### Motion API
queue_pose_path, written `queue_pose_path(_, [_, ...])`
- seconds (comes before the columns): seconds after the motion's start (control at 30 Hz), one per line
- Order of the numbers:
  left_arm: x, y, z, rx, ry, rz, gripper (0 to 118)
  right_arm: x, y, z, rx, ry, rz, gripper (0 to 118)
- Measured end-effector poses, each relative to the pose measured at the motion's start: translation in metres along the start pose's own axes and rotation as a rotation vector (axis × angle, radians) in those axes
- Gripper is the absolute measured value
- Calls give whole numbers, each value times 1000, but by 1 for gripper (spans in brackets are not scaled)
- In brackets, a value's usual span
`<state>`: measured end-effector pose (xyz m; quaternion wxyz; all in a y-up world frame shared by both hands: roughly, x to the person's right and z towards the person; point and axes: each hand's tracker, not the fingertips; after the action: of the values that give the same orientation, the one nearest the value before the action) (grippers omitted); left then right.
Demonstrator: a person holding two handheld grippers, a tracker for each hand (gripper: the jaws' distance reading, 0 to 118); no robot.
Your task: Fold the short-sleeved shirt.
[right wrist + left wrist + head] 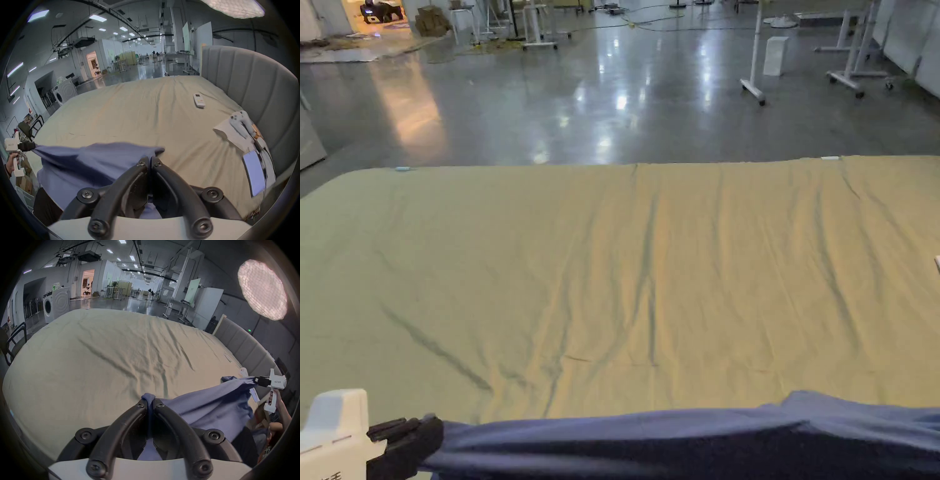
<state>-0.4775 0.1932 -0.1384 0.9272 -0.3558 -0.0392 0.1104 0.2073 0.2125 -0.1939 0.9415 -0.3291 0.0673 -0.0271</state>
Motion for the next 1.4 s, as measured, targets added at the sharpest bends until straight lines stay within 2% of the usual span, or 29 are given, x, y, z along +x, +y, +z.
queue_pose_path(0.13, [6,-53,35,-34,-9,16,7,9,-49,41,-7,-13,-51,3])
queue_pose_path(0.2, [4,-77,34,-84,-28,42,6,9,-74,48,-37,-22,-49,3])
queue_pose_path(0.27, [5,-98,30,-89,-1,17,6,7,-95,48,-69,-57,-58,3])
queue_pose_path(0.4, [-4,-127,8,-135,8,63,8,9,-126,26,-123,-82,-70,3])
queue_pose_path(0.43, [-7,-131,5,-133,20,79,14,10,-131,21,-127,-81,-70,5])
queue_pose_path(0.47, [-12,-133,3,-110,9,115,29,10,-135,17,-125,-89,-65,23])
queue_pose_path(0.5, [-16,-137,3,-75,-11,124,47,1,-131,21,-121,-95,-54,48])
queue_pose_path(0.53, [-18,-138,6,-40,-10,121,71,1,-133,17,-133,-109,-45,67])
queue_pose_path(0.57, [-18,-137,10,-20,-3,123,71,1,-135,15,-165,-153,-31,69])
queue_pose_path(0.6, [-15,-134,13,-28,8,122,77,7,-138,17,-155,-195,-42,70])
queue_pose_path(0.63, [-14,-130,19,-29,20,120,85,13,-139,21,-136,-196,-57,69])
queue_pose_path(0.67, [-13,-125,28,-15,26,114,89,16,-137,29,-104,-173,-113,69])
queue_pose_path(0.73, [4,-103,54,66,46,63,89,17,-130,49,-25,-156,-194,69])
queue_pose_path(0.77, [13,-94,68,116,92,41,89,12,-120,69,59,-153,-212,69])
queue_pose_path(0.8, [24,-85,83,171,116,17,89,5,-113,85,131,-148,-197,69])
queue_pose_path(0.93, [73,-58,140,379,114,-113,89,-36,-88,139,321,-114,-63,70])
queue_pose_path(1.0, [98,-54,164,459,136,-187,89,-61,-80,162,386,-97,8,76])
queue_pose_path(1.13, [143,-63,189,551,148,-270,87,-103,-75,189,494,-52,109,76])
queue_pose_path(1.23, [170,-76,196,582,126,-282,83,-133,-69,202,590,-71,177,75])
queue_pose_path(1.27, [175,-78,195,578,127,-278,77,-138,-70,201,559,-44,161,68])
queue_pose_path(1.33, [185,-81,194,538,92,-317,60,-147,-69,202,564,-18,179,51])
queue_pose_path(1.4, [190,-82,191,523,93,-323,34,-155,-70,203,567,2,194,30])
